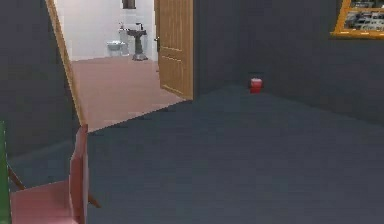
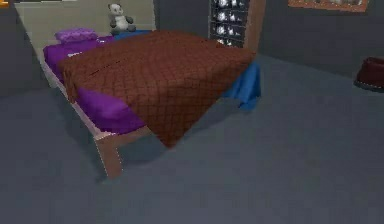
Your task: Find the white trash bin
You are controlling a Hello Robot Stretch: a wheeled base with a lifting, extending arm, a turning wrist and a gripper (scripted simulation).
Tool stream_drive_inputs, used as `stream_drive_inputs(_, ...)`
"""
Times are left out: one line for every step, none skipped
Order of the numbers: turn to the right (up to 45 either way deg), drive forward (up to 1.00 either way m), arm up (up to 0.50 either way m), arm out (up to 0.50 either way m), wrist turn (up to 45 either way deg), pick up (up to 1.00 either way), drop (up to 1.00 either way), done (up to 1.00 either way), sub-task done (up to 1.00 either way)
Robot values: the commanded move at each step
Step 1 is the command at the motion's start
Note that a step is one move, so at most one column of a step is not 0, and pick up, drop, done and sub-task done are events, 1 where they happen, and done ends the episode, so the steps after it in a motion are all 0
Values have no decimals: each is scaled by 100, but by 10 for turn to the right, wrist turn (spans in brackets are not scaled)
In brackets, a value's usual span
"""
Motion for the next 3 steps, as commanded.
stream_drive_inputs(-330, 0, 0, 0, 0, 0, 0, 0, 0)
stream_drive_inputs(0, 5, 0, 0, 0, 0, 0, 0, 0)
stream_drive_inputs(450, 0, 0, 0, 0, 0, 0, 0, 0)
